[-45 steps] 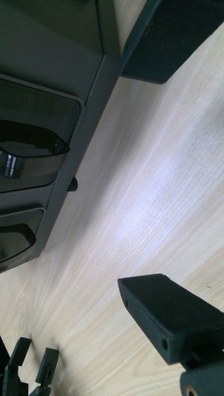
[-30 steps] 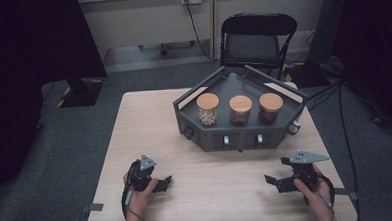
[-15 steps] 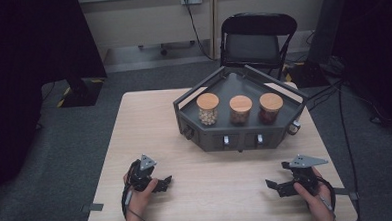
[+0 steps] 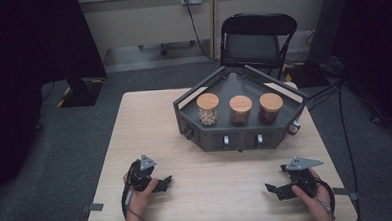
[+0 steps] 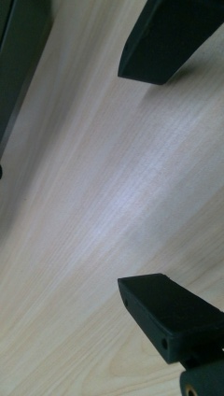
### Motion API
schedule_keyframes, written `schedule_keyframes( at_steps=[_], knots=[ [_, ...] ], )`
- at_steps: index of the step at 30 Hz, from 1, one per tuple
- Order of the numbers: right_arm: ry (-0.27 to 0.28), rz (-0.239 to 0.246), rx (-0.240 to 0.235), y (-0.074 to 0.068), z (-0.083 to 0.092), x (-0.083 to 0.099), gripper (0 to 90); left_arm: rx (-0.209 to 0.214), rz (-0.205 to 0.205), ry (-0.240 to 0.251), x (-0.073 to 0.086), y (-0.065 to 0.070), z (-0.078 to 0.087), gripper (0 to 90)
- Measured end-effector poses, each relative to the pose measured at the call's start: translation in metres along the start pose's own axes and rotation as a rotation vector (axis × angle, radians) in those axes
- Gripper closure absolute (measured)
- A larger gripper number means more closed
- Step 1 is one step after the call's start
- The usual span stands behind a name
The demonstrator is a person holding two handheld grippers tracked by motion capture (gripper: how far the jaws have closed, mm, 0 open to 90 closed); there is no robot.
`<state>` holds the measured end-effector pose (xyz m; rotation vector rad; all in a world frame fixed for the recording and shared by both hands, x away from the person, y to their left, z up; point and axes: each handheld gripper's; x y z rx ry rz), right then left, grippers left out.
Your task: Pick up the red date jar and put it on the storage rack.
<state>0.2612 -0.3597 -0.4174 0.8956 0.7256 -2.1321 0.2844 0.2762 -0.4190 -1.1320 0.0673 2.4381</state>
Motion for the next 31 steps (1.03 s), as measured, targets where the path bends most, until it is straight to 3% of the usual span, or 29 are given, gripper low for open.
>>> schedule_keyframes(
  at_steps=[14,21,31],
  knots=[
    [-0.04,0.017,0.017,-0.004,-0.003,-0.004,0.5,0.0,0.0,0.0,0.0,0.0,0.0,0.1],
    [-0.088,0.074,0.067,-0.016,-0.01,-0.009,0.0,0.0,0.0,0.0,0.0,0.0,0.0,0.1],
    [-0.087,0.077,0.069,-0.016,-0.01,-0.009,0.0,-0.001,-0.001,0.0,0.0,0.0,0.0,0.1]
  ],
)
Point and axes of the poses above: each handheld gripper's, and its own axes: z roughly backward along the jaws, x roughly out of its underside, y roughly to its right, and after that the axes turned 12 degrees about -x, right-handed
